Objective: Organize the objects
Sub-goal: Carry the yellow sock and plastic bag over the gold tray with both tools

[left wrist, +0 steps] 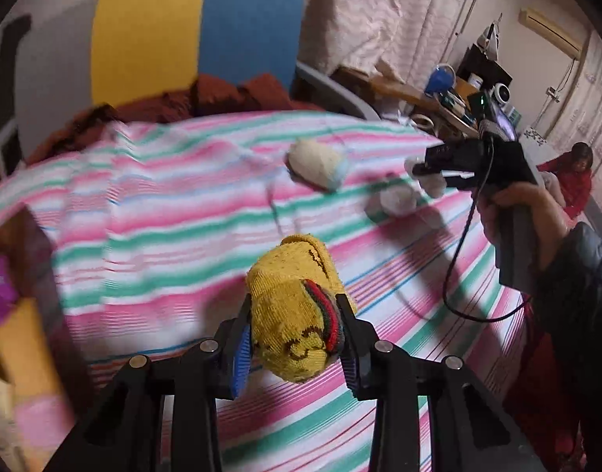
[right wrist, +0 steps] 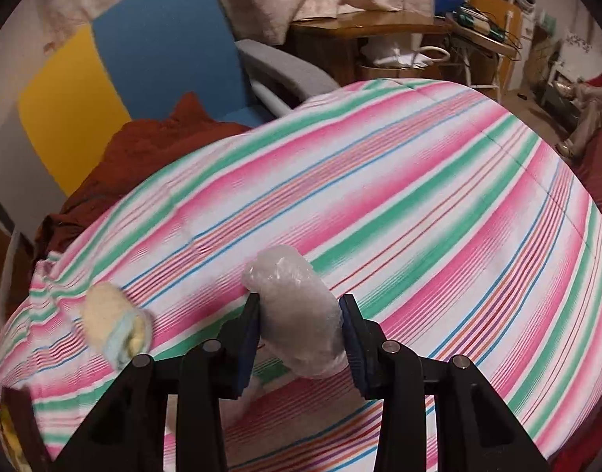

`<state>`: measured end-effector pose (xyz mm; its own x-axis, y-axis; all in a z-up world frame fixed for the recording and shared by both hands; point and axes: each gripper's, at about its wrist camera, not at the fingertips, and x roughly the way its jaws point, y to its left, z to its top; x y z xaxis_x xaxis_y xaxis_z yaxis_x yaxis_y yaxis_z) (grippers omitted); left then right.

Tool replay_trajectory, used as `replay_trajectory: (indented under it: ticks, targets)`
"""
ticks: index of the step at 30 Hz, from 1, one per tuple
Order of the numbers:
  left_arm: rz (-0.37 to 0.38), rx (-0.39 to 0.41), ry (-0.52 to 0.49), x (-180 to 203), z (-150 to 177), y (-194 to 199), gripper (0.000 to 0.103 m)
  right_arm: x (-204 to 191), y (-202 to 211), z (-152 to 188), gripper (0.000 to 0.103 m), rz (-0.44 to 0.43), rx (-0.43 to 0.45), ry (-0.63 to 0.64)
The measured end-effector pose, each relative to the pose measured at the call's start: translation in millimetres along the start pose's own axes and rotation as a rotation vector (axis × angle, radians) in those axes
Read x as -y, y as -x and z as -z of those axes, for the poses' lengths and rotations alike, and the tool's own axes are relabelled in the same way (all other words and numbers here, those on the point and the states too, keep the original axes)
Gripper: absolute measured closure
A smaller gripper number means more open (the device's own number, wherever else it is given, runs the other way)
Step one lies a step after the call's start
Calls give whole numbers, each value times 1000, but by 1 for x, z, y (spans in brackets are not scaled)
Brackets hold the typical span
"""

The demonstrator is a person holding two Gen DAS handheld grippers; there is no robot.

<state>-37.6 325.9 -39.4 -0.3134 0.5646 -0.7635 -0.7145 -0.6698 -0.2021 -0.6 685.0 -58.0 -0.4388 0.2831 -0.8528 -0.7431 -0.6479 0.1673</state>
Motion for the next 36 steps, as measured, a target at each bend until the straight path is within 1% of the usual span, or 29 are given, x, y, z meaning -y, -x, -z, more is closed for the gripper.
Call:
replay_trajectory:
  ticks: [3, 5, 8, 13, 16, 20, 24, 28, 32, 36]
  targets:
    - [-55, 48, -6, -8, -1, 27, 66, -21, 16, 6, 63, -34, 15, 62]
    - [-94, 79, -2, -15, 1, 43, 66, -33, 31, 10, 63, -59, 40, 96]
    - [-126, 117, -7, -22, 3, 63, 66, -50, 50, 17, 63, -104, 59, 132]
    - [-163, 166, -9, -31, 9, 90, 66, -82, 85, 42, 63, -179, 69, 197]
    - [-182, 189, -13, -34, 14, 104, 66, -104, 102, 58, 63, -239, 68, 233]
    - [-199, 210, 4, -41, 23, 120, 66, -136, 126, 88, 63, -309, 66, 287]
    - [-214, 219, 25, -51, 33, 132, 66, -163, 140, 116, 63, -381, 57, 317]
    - [-220, 225, 54, -64, 46, 142, 65, -186, 143, 145, 63, -439, 20, 333]
    - [-233, 237, 103, -85, 64, 156, 65, -208, 147, 176, 63, -503, -14, 363]
    - [-260, 244, 150, -108, 83, 170, 65, -231, 150, 204, 63, -539, -36, 416]
